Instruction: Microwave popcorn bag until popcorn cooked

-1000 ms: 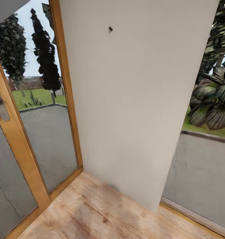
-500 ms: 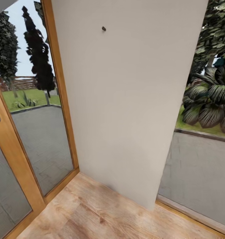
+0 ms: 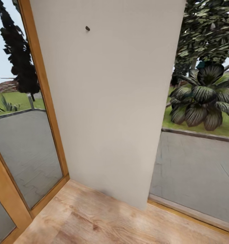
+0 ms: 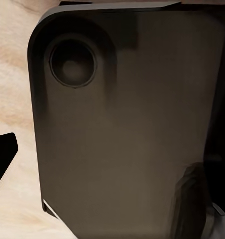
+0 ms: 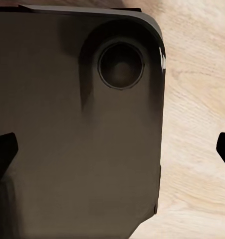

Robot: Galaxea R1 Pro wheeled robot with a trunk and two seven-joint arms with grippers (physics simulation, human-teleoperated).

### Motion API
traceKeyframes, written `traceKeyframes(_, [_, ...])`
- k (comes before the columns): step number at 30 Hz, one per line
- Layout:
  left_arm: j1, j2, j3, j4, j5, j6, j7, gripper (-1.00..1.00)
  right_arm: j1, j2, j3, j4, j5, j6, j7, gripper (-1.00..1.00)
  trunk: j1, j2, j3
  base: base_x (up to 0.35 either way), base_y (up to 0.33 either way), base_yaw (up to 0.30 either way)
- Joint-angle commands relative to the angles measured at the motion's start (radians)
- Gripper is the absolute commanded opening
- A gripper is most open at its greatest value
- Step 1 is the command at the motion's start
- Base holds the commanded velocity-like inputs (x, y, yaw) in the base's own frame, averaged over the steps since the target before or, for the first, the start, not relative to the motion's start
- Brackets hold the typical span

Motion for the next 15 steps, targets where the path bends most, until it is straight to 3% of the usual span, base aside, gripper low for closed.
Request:
traceKeyframes(1, [0.0,0.0,0.001,0.0,0.002,-0.001,-0.001,1.0,0.0,0.0,0.0,0.0,-0.001,-0.003,0.0,1.0,0.0,0.0,-0.001,0.0,0.0,-0.243])
traceKeyframes(15, [0.0,0.0,0.001,0.0,0.002,-0.001,-0.001,1.0,0.0,-0.007,-0.001,0.002,-0.015,-0.003,0.0,1.0,0.0,0.0,-0.001,0.0,0.0,-0.252])
